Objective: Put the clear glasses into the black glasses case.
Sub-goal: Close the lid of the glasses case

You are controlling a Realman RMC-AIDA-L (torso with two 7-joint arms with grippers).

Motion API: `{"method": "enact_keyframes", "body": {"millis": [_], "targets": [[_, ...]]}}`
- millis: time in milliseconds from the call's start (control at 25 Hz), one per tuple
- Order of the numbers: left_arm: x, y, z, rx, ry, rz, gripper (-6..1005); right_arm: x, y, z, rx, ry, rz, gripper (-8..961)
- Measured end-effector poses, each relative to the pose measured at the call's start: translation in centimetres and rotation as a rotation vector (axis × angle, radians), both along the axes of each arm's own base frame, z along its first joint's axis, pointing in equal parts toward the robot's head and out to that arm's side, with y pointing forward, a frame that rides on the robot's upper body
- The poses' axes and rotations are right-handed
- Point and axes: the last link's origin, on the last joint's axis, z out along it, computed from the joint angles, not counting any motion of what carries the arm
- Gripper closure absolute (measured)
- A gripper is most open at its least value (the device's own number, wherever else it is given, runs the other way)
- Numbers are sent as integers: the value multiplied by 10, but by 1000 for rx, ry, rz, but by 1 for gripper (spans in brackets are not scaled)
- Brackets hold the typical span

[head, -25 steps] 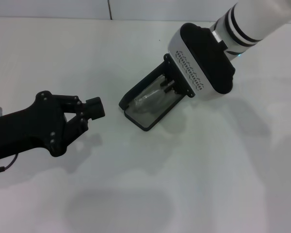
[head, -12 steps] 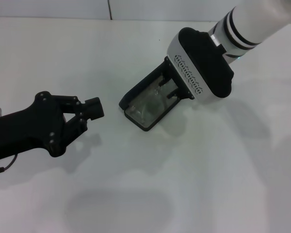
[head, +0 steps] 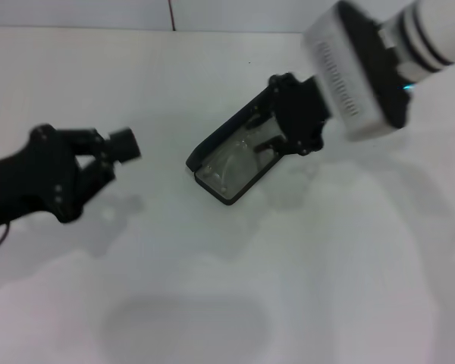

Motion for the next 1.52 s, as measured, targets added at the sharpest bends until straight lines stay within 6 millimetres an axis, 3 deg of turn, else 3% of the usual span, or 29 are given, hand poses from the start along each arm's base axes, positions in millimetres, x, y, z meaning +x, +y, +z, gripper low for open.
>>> {"method": "enact_keyframes", "body": {"millis": [360, 480, 680, 880, 1000, 1200, 1320, 1520], "targets": [[6, 9, 11, 59, -49, -5, 943, 46, -26, 47, 54, 432, -246, 663], [12, 18, 10, 66, -49, -16, 943, 73, -44, 62, 61, 640, -353, 662], [23, 49, 1, 67, -67, 40, 942, 121, -70, 75, 49, 900, -548, 661], [44, 89, -21, 26, -77, 94, 939, 166, -95, 74, 51, 1090, -701, 659], [58, 112, -47, -15, -23, 135, 937, 176, -103, 70, 62, 1118, -737, 658], [59, 135, -82, -24, 121, 235, 934, 185, -113, 58, 67, 1124, -771, 656], [61, 141, -99, -30, 196, 256, 932, 189, -117, 57, 73, 1130, -789, 655], [50, 141, -109, -27, 220, 326, 929, 189, -118, 54, 64, 1134, -802, 653]]}}
